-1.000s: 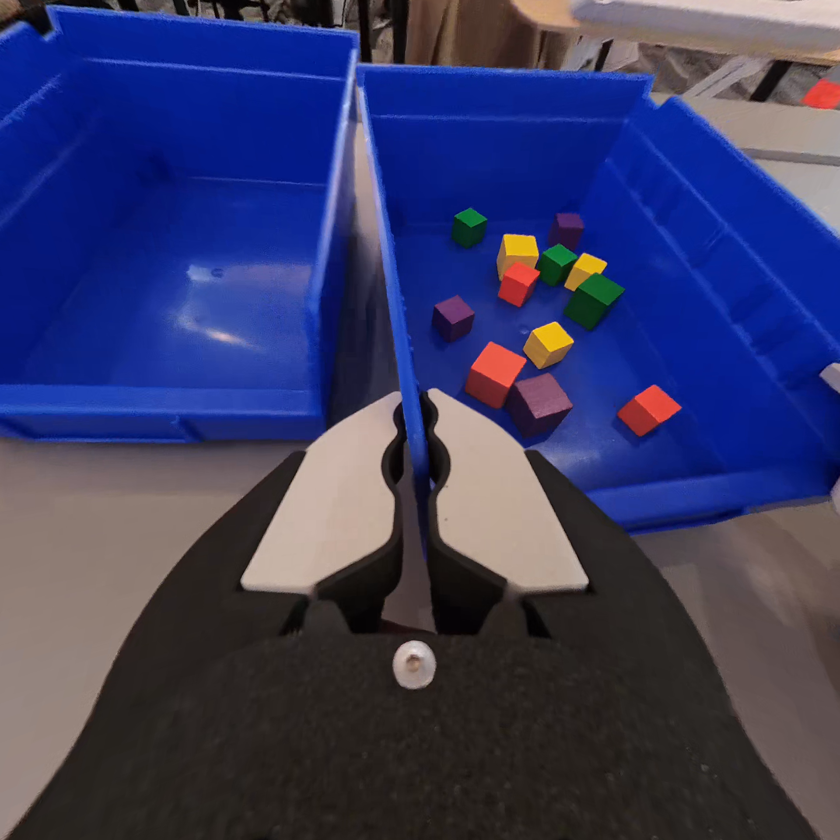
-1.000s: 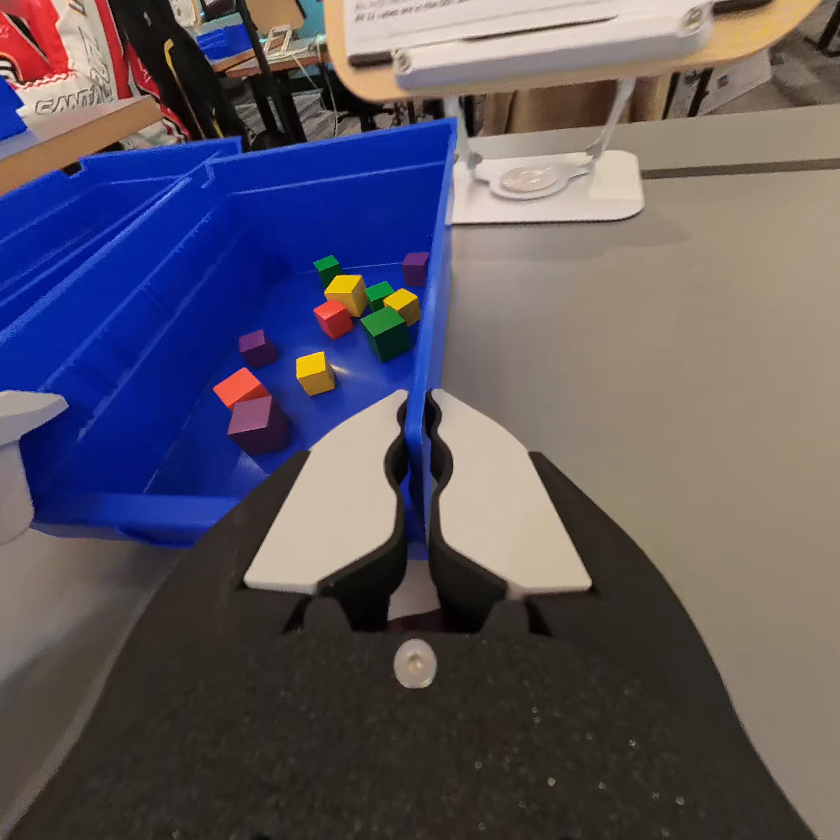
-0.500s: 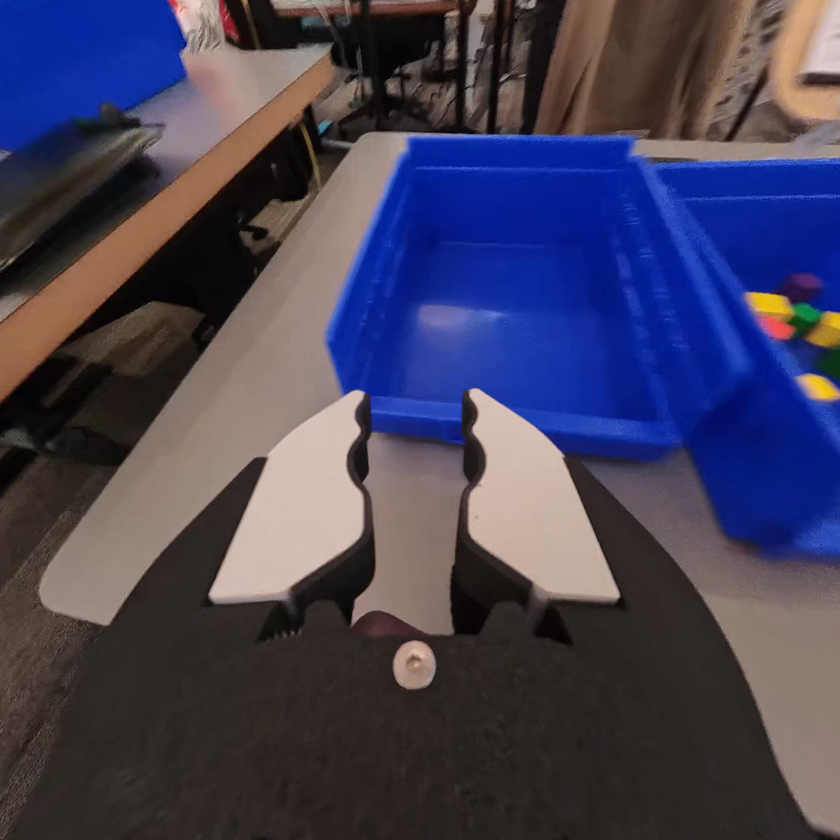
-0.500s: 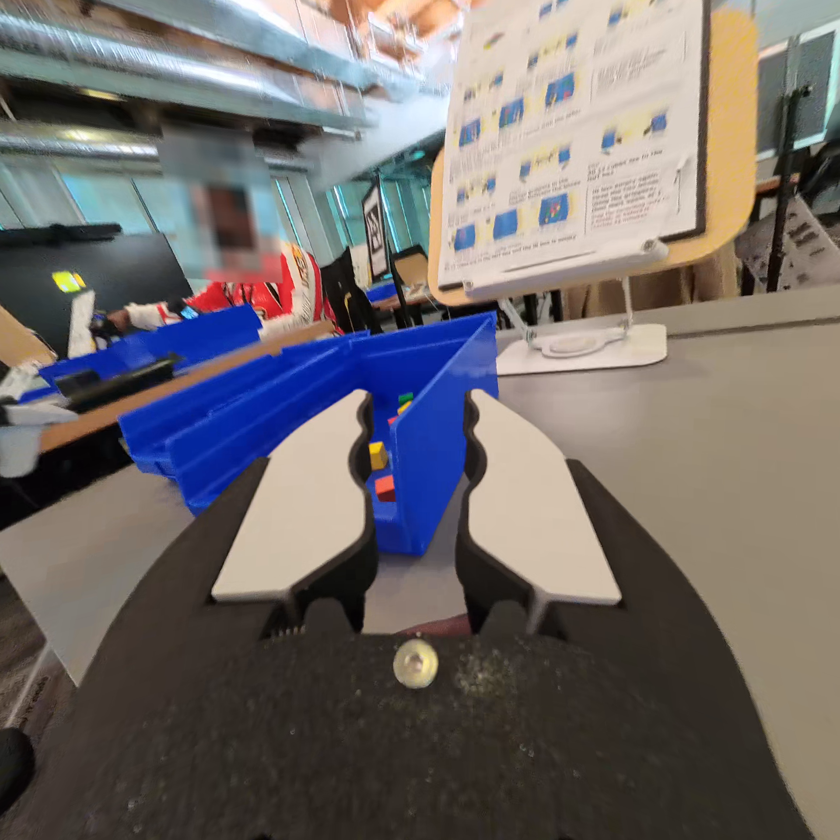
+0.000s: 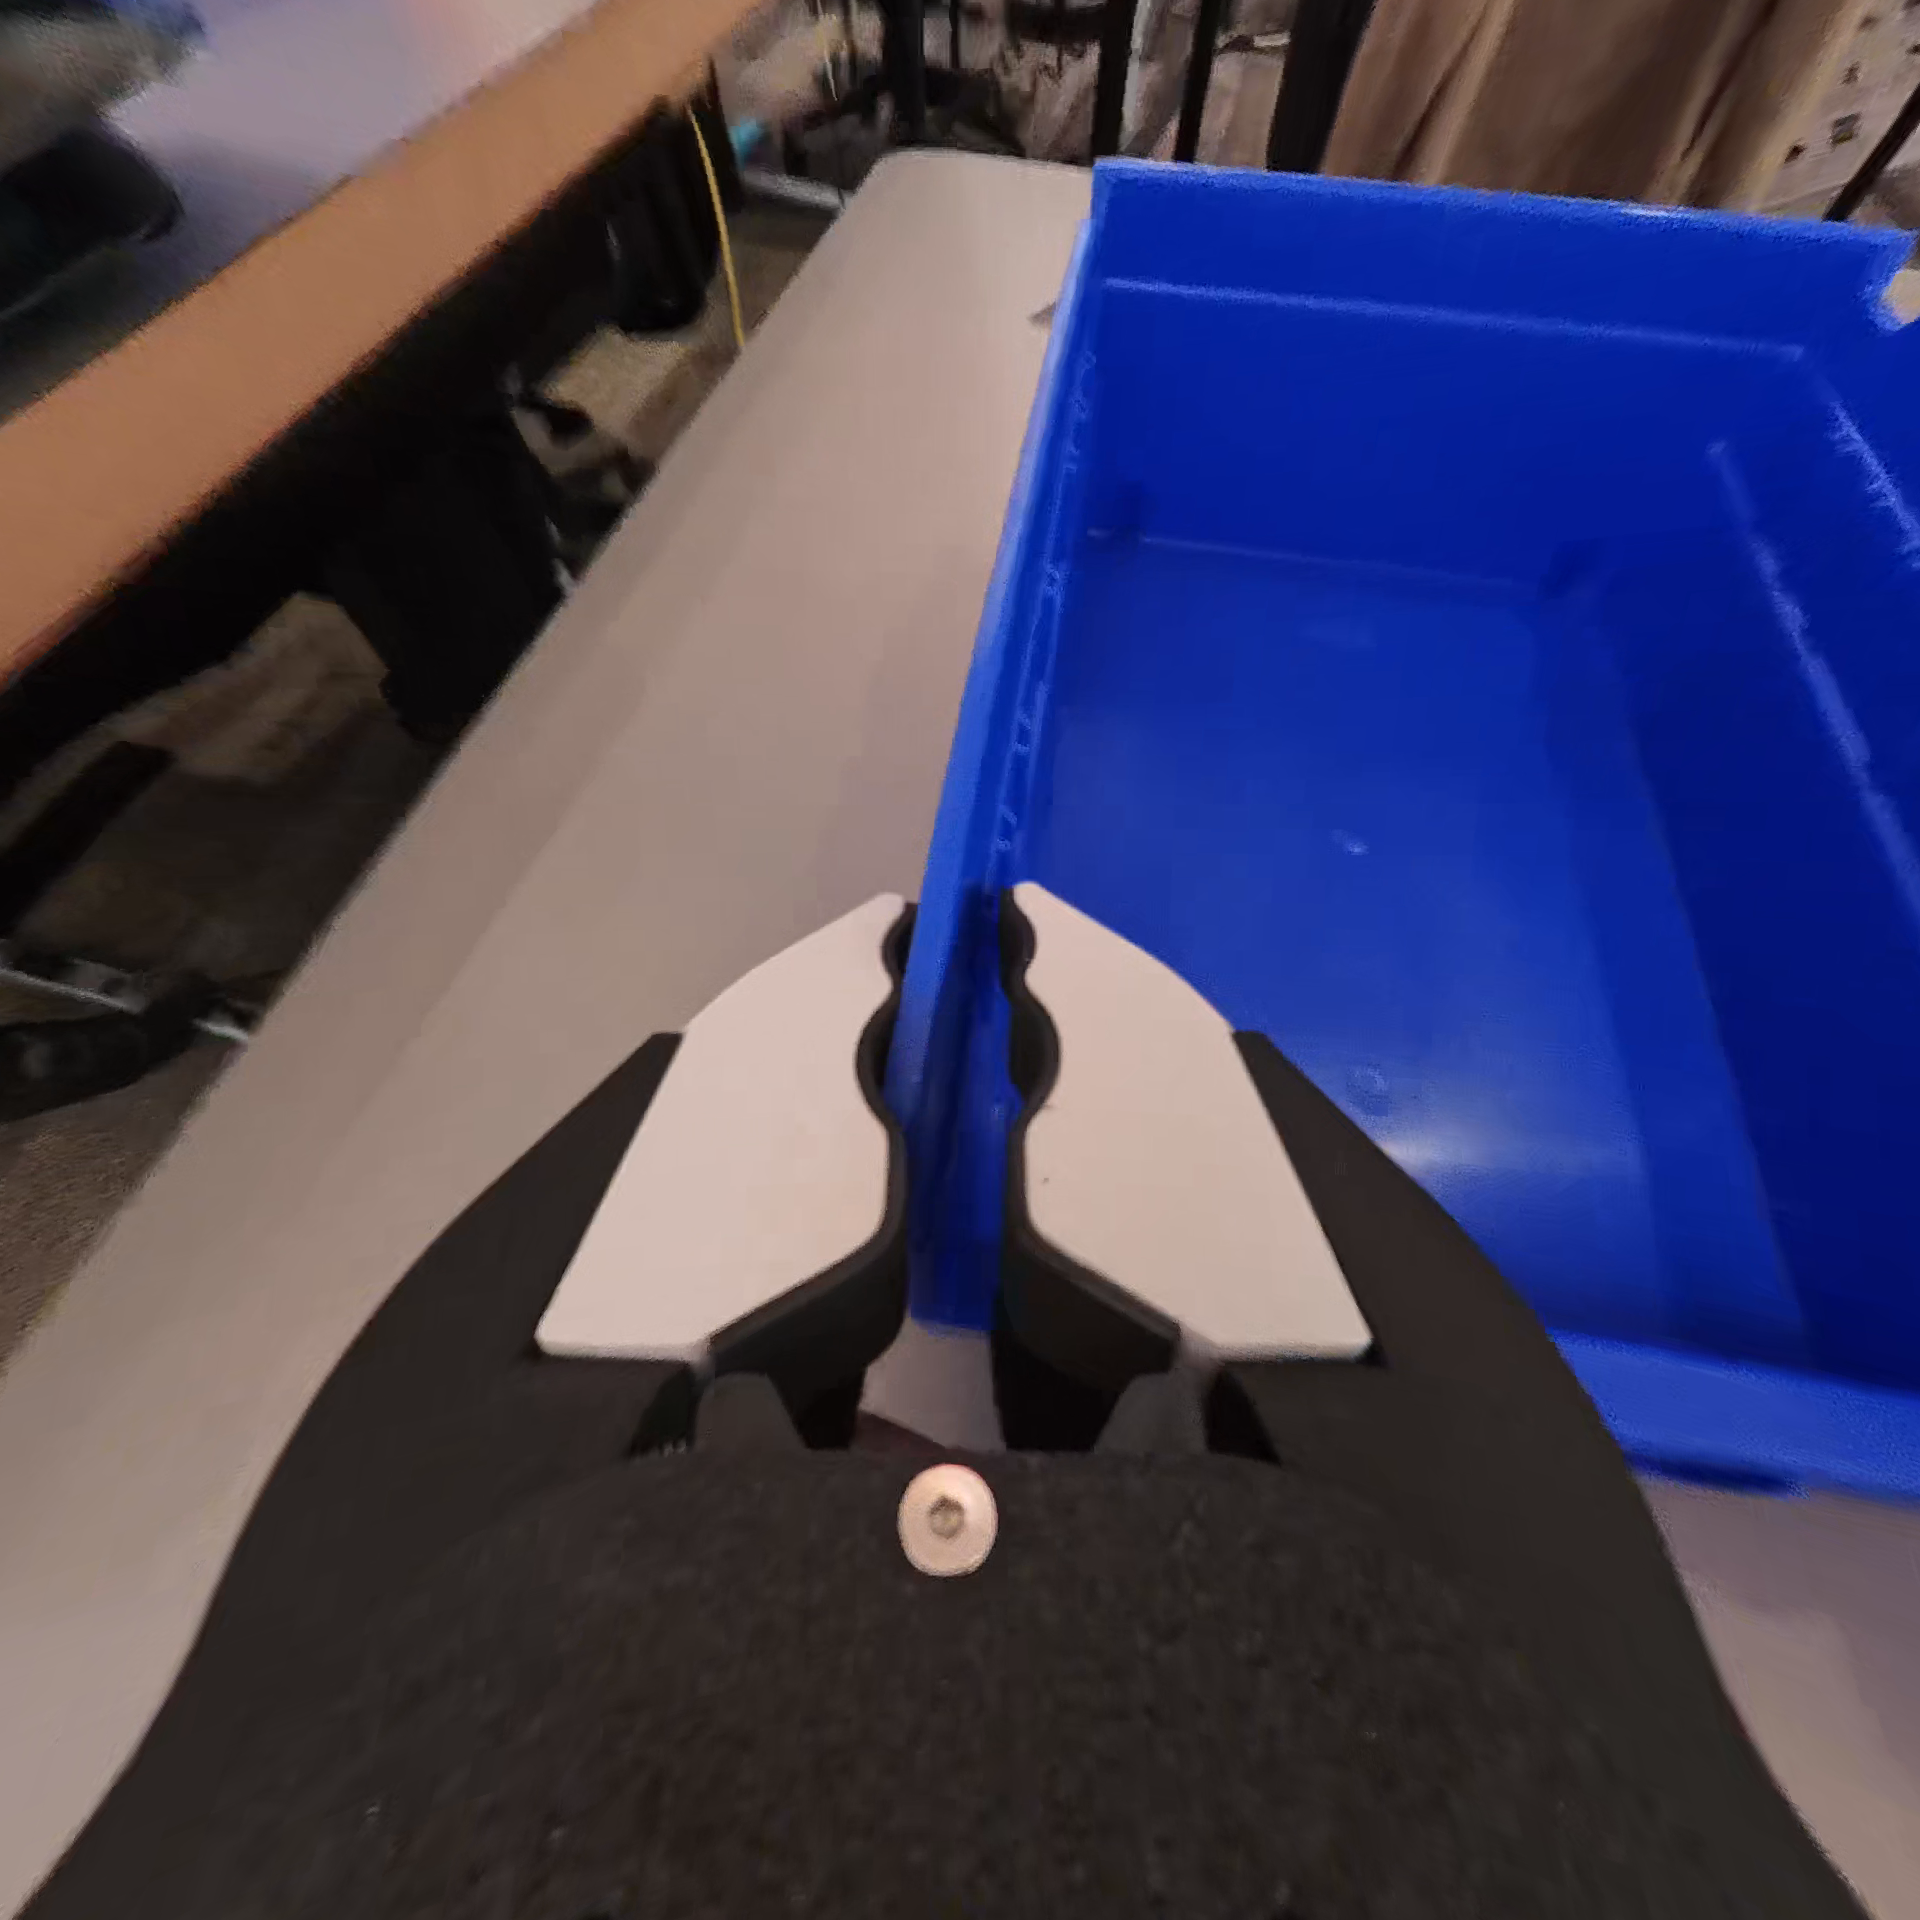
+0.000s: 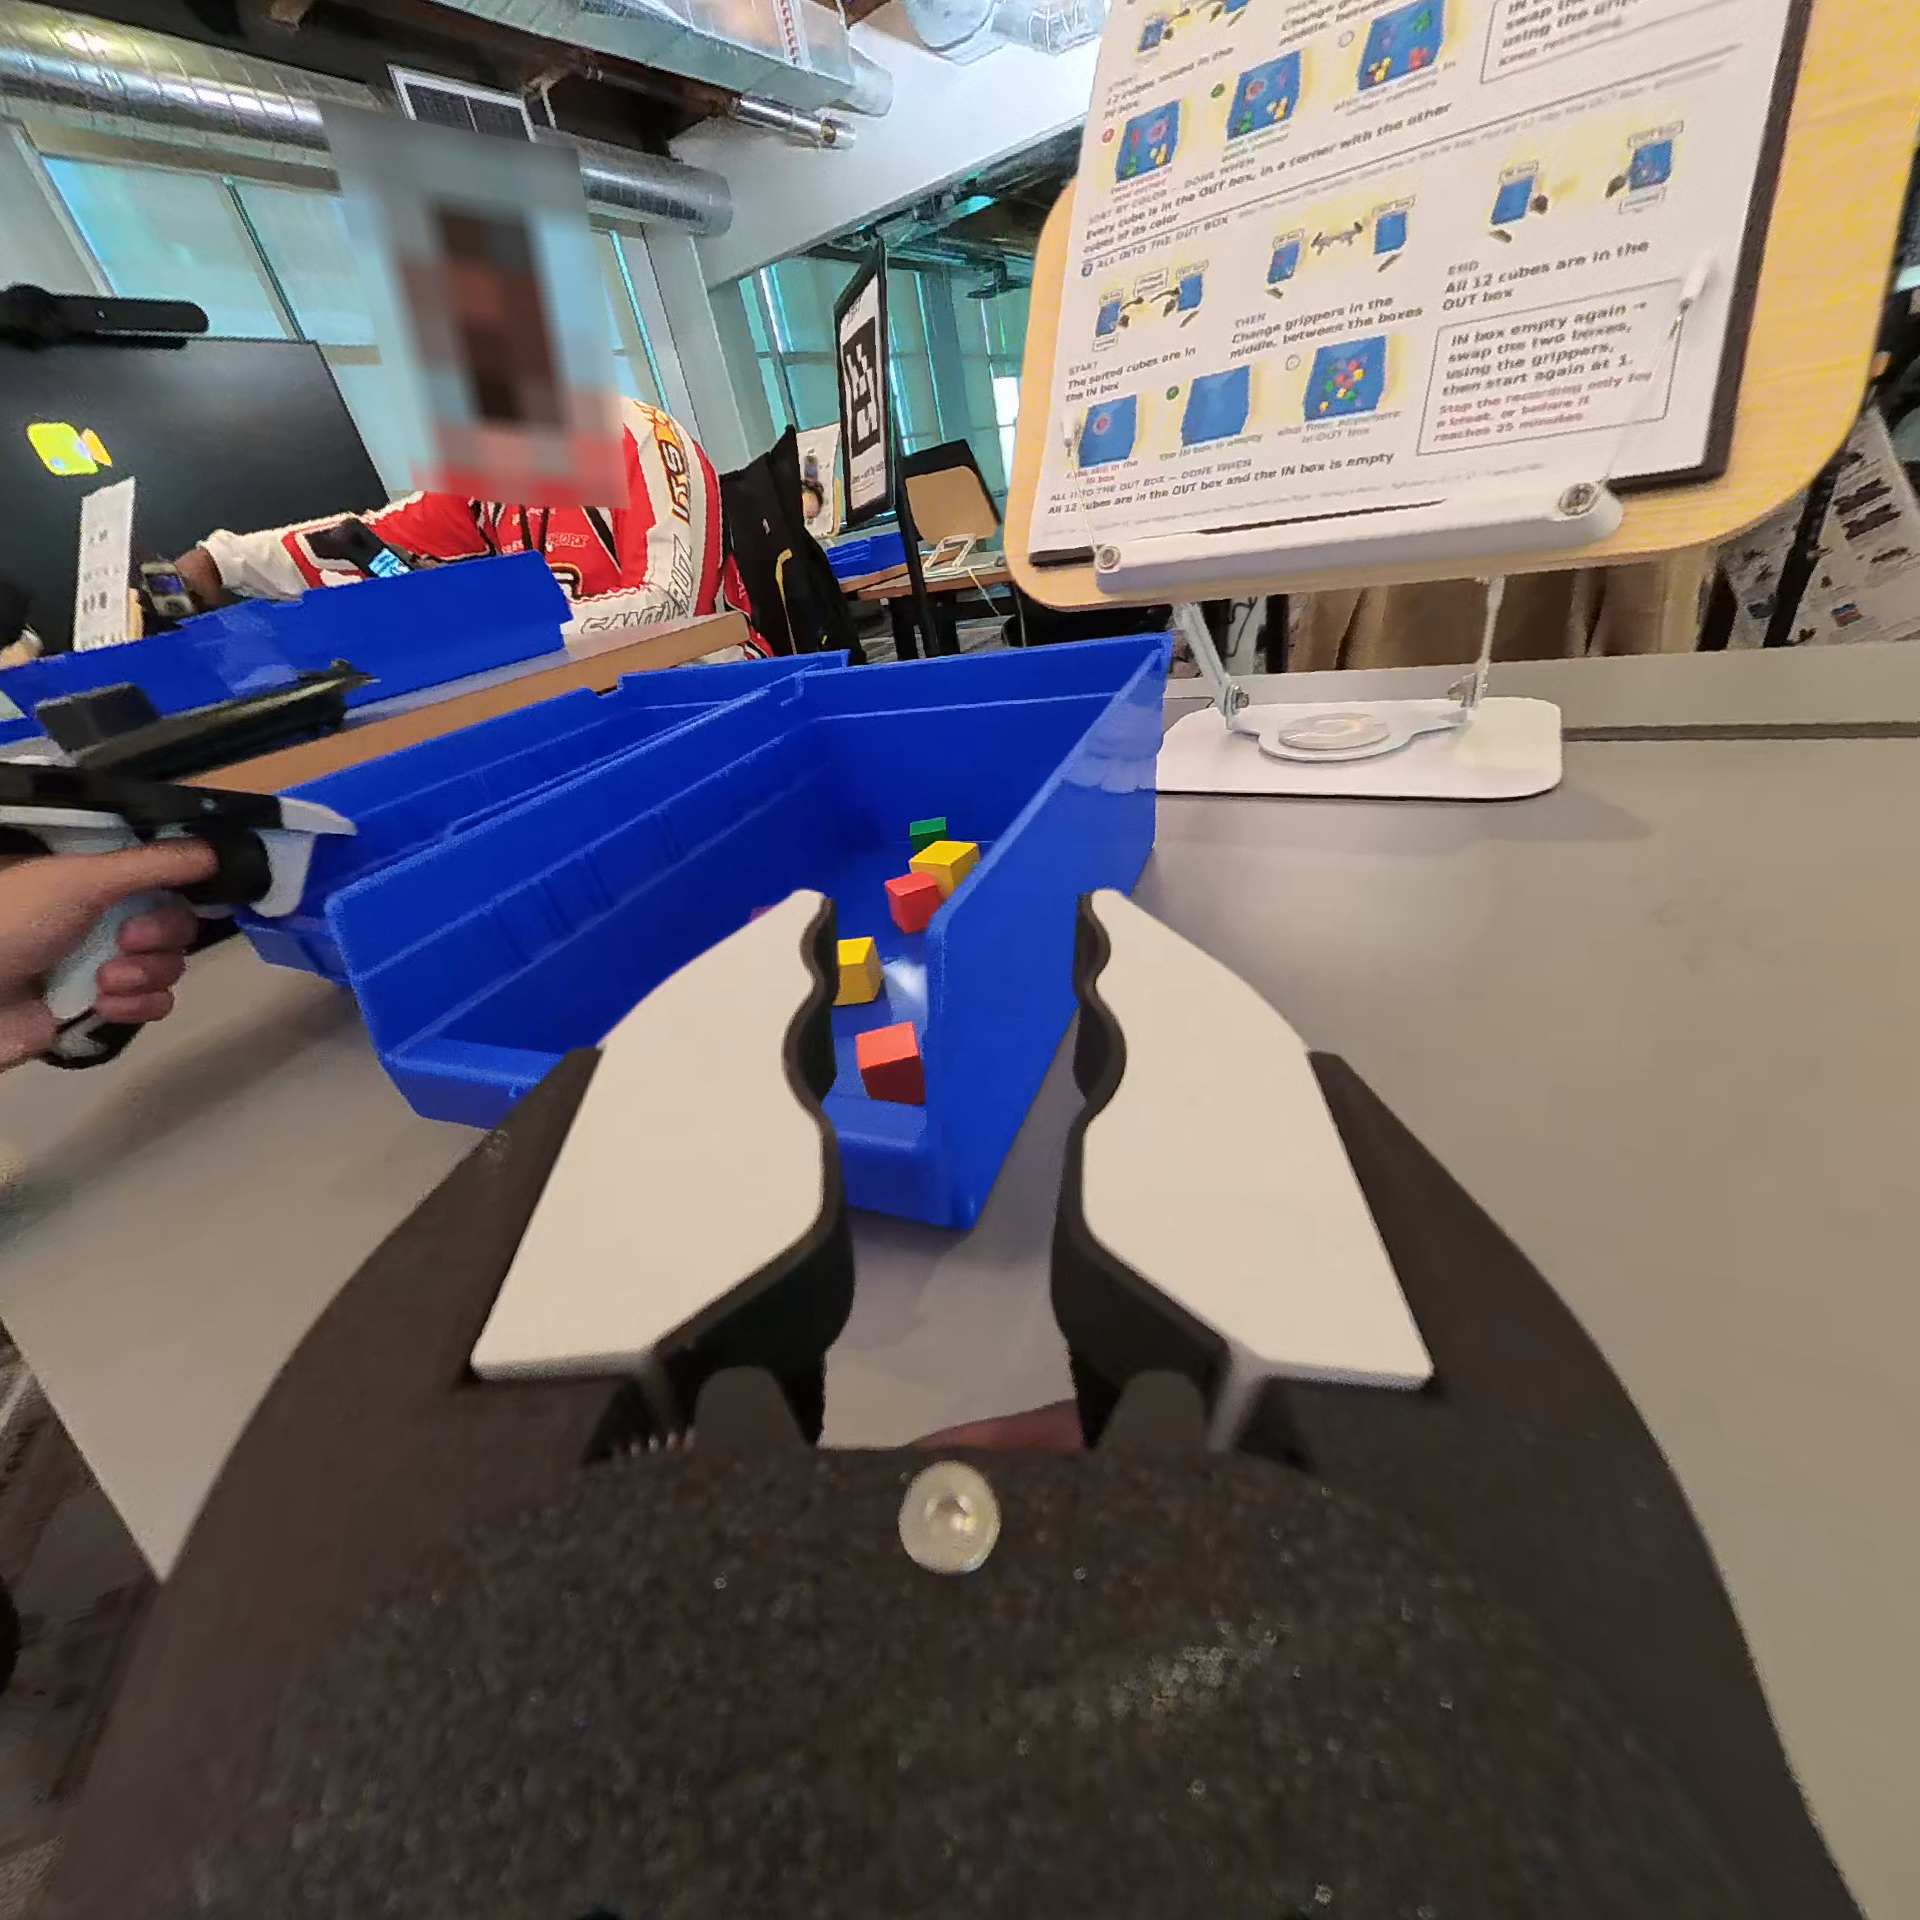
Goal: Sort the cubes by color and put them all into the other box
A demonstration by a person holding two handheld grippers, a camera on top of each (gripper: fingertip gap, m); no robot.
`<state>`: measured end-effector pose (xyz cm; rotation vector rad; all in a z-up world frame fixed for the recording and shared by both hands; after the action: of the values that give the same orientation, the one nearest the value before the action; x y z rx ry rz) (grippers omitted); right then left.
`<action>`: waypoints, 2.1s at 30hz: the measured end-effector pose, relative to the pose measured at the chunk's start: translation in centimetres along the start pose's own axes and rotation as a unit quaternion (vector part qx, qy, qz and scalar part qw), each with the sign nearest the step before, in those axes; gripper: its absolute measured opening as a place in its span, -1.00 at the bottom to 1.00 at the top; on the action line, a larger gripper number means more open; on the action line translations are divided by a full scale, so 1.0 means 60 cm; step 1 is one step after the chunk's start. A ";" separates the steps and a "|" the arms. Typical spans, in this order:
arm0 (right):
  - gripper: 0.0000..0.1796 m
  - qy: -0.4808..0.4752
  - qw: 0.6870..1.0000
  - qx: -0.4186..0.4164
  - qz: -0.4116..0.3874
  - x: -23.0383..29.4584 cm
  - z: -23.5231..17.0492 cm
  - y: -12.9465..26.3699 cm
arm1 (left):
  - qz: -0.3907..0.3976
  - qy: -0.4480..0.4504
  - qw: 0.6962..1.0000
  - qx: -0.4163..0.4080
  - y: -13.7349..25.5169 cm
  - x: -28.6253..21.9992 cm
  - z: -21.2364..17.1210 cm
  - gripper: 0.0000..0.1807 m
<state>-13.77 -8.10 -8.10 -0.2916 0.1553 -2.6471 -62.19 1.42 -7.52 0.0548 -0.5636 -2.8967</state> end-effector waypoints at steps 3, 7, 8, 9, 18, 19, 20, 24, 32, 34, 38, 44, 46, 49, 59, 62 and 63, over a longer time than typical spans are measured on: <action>-0.53 0.035 0.999 0.001 0.003 0.014 -0.001 0.001 | -0.024 0.054 0.998 0.020 0.023 0.005 -0.006 -0.94; -0.54 0.061 0.997 0.036 0.031 0.077 -0.012 0.001 | 0.017 0.019 1.000 -0.005 0.106 0.010 -0.045 -0.94; -0.55 0.045 0.996 0.052 0.051 0.107 -0.020 -0.001 | 0.027 0.019 0.999 -0.012 0.134 0.011 -0.057 -0.95; -0.55 0.030 0.994 0.075 0.076 0.140 -0.029 -0.006 | 0.036 0.023 0.999 -0.016 0.164 0.013 -0.070 -0.94; -0.54 -0.045 0.967 0.197 0.157 0.359 -0.089 -0.105 | 0.067 0.050 0.996 -0.040 0.356 0.033 -0.156 -0.95; -0.52 -0.043 0.967 0.198 0.155 0.366 -0.094 -0.110 | 0.064 0.052 0.996 -0.046 0.368 0.032 -0.164 -0.95; -0.55 -0.053 0.963 0.201 0.169 0.372 -0.097 -0.111 | 0.063 0.054 0.995 -0.051 0.379 0.027 -0.171 -0.95; -0.71 -0.051 0.958 0.223 0.171 0.385 -0.116 -0.108 | 0.105 0.010 0.990 -0.093 0.418 -0.004 -0.189 -0.95; -0.95 -0.015 0.986 0.103 0.128 0.347 -0.018 -0.080 | 0.151 -0.085 0.958 -0.229 0.496 -0.098 -0.085 -0.95; -0.95 -0.024 0.990 0.084 0.113 0.316 0.026 -0.078 | 0.129 -0.096 0.956 -0.246 0.497 -0.135 -0.040 -0.94; -0.95 -0.025 0.997 0.046 0.049 0.207 0.117 -0.060 | 0.053 -0.139 0.952 -0.267 0.471 -0.246 0.050 -0.94; -0.95 0.004 0.994 0.022 -0.104 -0.028 0.234 0.016 | -0.093 -0.200 0.938 -0.266 0.409 -0.503 0.134 -0.93; -0.95 -0.008 0.989 0.034 -0.145 -0.114 0.255 0.052 | -0.142 -0.200 0.936 -0.252 0.389 -0.598 0.142 -0.94; -0.95 0.001 0.975 0.061 -0.213 -0.234 0.271 0.112 | -0.205 -0.193 0.934 -0.219 0.351 -0.739 0.127 -0.94; -0.95 -0.056 0.924 0.233 -0.297 -0.570 0.177 0.245 | -0.305 -0.162 0.937 -0.051 0.237 -1.062 -0.073 -0.91; -0.93 -0.057 0.925 0.253 -0.278 -0.607 0.149 0.253 | -0.333 -0.123 0.935 -0.028 0.225 -1.073 -0.102 -0.86; -0.93 -0.067 0.927 0.247 -0.275 -0.610 0.149 0.254 | -0.338 -0.119 0.933 -0.024 0.225 -1.074 -0.102 -0.84</action>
<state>26.76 -5.10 -8.38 -0.3828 -0.7341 -3.0664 3.87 -0.74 -8.15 -0.1427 -0.6056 -3.6220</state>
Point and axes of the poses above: each gripper's, where its closed fingertips meet, y back along the fingers, z out of its top, x = y × z across the jaws, the point moved 9 cm from there along y, back along the fingers, and after that the axes turned 6 degrees about -x, right-handed, at the moved point
